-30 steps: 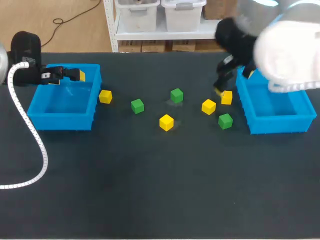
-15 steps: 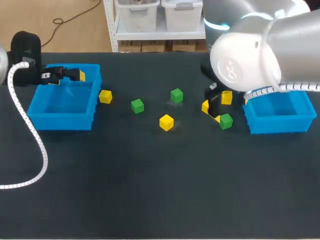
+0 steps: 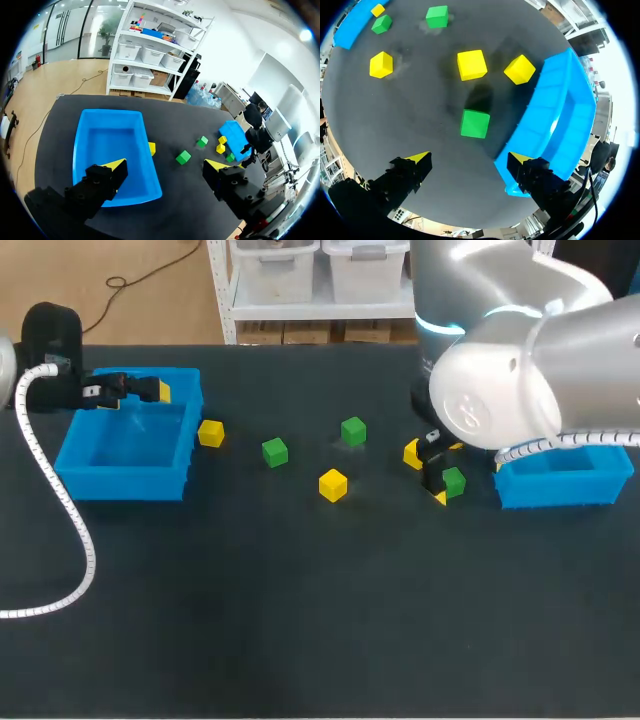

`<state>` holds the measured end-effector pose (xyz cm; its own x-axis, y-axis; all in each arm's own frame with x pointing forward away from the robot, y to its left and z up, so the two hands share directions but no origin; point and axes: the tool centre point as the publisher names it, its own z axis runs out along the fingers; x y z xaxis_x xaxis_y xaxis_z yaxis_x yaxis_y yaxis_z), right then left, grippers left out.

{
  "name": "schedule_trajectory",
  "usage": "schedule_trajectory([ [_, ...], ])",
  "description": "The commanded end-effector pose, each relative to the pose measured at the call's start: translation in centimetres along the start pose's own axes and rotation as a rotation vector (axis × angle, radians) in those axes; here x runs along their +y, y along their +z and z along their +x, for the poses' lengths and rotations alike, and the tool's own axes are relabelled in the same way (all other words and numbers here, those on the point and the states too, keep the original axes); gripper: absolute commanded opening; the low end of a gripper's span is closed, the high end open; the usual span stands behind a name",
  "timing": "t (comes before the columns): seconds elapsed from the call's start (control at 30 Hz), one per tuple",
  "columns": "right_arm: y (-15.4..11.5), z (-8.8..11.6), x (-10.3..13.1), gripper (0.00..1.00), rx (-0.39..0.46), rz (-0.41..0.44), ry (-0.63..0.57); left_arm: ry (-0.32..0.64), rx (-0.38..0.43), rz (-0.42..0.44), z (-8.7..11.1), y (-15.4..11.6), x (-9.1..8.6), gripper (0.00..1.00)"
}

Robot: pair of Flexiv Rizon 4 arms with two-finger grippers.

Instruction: Put the green cubes in the right bin and the yellow cubes in the left bin.

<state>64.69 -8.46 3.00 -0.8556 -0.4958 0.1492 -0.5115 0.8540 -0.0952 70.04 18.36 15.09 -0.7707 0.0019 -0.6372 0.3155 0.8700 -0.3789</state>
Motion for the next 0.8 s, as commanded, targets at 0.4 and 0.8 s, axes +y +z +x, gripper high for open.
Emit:
schedule_trajectory([
  [0.4,1.0,-0.9,0.2,1.0,-0.051,-0.041,-0.025,0.001,-0.006,0.006,0.1,0.0,0.1,1.0],
  [0.8,1.9,-1.9,0.7,1.0,-0.095,-0.052,-0.038,0.001,-0.006,0.006,0.1,0.0,0.1,1.0],
])
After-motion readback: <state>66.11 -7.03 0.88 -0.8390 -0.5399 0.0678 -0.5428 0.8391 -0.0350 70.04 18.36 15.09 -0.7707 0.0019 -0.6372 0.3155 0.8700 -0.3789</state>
